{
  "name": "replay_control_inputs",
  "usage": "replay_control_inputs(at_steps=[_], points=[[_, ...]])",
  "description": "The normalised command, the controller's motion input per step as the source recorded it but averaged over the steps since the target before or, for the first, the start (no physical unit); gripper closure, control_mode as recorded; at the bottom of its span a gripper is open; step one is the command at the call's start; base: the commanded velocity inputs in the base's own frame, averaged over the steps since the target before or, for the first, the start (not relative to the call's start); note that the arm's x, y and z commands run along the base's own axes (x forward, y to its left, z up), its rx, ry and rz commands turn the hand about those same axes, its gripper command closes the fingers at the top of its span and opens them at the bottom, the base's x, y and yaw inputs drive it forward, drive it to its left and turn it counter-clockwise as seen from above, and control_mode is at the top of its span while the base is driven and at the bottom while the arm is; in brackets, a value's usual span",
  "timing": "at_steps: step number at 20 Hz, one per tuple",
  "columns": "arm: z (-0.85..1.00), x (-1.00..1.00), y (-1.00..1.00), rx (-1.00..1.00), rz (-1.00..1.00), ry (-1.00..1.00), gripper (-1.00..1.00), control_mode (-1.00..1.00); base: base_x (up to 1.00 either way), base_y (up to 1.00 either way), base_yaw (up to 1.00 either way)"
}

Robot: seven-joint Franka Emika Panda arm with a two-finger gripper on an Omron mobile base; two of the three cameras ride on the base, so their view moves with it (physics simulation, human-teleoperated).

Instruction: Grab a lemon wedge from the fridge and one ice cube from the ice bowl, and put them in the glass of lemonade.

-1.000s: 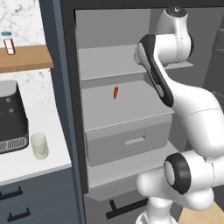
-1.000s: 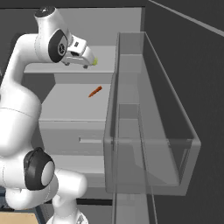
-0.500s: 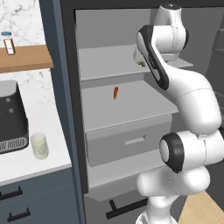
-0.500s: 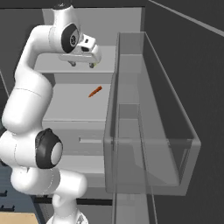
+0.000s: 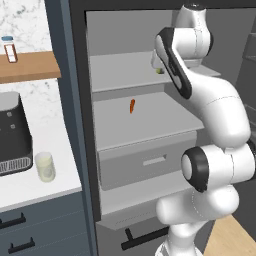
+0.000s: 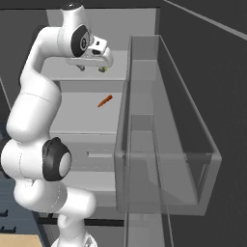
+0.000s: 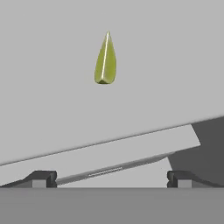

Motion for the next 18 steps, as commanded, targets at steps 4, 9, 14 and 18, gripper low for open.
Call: replay_control_inputs(at_steps=[4,9,14,18], points=[[-0.16,0.56,0.00,0.00,0.01,0.00,-1.00,-1.00,0.00,0.00,0.00],[-0.27,0.53,0.00,0.00,0.00,0.00,-1.00,-1.00,0.00,0.00,0.00],[-0.27,0.42,0.00,0.00,0.00,0.00,-1.00,-1.00,0.00,0.00,0.00],[0.00,0.27,0.00,0.00,0.00,0.00,-1.00,-1.00,0.00,0.00,0.00]])
